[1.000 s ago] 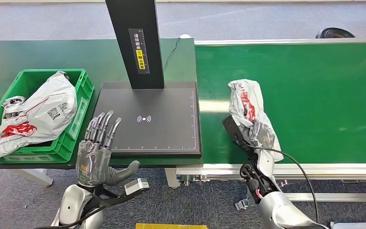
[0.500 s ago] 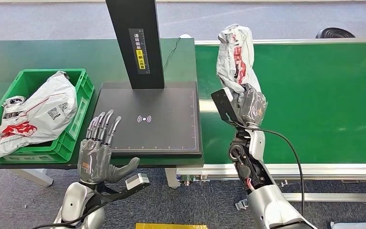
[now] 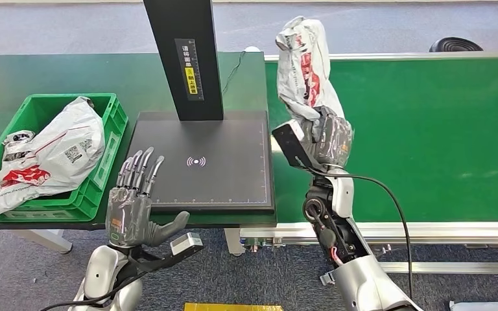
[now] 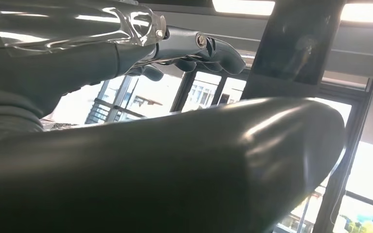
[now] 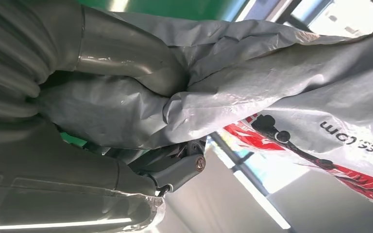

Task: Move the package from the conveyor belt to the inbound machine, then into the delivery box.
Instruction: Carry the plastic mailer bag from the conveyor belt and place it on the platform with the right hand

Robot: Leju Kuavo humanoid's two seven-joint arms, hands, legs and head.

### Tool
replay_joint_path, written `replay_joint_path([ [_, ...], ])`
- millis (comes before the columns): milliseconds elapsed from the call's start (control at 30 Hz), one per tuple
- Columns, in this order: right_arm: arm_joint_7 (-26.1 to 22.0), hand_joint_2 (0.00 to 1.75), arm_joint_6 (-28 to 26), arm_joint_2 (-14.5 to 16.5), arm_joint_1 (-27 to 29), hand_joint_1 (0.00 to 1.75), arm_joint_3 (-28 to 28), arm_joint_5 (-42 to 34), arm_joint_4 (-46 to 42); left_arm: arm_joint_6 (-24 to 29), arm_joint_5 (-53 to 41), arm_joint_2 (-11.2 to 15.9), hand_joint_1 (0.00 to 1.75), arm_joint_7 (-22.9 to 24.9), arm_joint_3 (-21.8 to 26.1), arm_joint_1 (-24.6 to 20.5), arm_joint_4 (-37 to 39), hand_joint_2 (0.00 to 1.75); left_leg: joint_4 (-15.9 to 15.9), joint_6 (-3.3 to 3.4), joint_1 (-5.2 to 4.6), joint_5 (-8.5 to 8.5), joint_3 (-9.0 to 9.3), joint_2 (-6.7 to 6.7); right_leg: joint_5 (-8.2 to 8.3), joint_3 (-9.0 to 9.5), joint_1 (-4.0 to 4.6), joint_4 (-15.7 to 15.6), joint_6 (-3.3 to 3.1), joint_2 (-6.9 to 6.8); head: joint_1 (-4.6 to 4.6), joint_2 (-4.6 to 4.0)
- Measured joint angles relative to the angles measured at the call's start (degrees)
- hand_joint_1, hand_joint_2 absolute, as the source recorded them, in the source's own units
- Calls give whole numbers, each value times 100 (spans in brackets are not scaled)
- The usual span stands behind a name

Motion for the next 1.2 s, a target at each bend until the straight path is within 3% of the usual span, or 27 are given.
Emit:
replay_joint_path([
  [500, -353, 175, 24, 320, 85, 175, 1807, -187, -107, 6, 61, 1, 0, 102, 515, -186, 7, 0, -1, -1, 4, 1, -1, 2, -1, -1, 1, 1, -2, 2, 0, 0],
  [767, -379, 175, 128, 316, 100, 175, 2169, -286, -51, 6, 59, -3, 0, 95, 536, -188, 7, 0, -1, -1, 4, 0, -1, 1, -1, -3, 3, 1, -2, 2, -1, 0],
  [800, -363, 175, 156, 318, 99, 168, 2191, -304, -31, 6, 60, -5, 0, 89, 536, -192, 7, 0, -1, -1, 4, 0, -1, 1, -1, -3, 3, 1, -2, 2, -1, 0],
  [833, -342, 175, 188, 321, 95, 125, 2209, -327, -3, 6, 64, -8, 0, 79, 535, -199, 7, 0, -1, -1, 4, 1, -1, 1, -1, -3, 4, 1, -2, 1, -1, 0],
  [933, -289, 44, 235, 355, 71, 0, 2234, -439, 143, 0, 102, -24, 0, 43, 523, -226, 7, 0, -1, -1, 4, 1, -1, 1, -1, -2, 4, 1, -2, 2, 0, 0],
  [967, -280, 0, 236, 371, 57, 0, 2235, -493, 211, -1, 122, -33, 0, 26, 517, -230, 7, 0, -1, -1, 4, 1, -1, 2, -1, -2, 4, 1, -2, 2, 0, 0],
  [1200, -296, 0, 25, 506, -46, 0, 2192, -752, 770, -2, 203, -115, 0, -56, 455, -255, 7, 0, -1, -1, 3, 1, -1, 2, -1, -3, 3, 1, -2, 2, 1, 0],
])
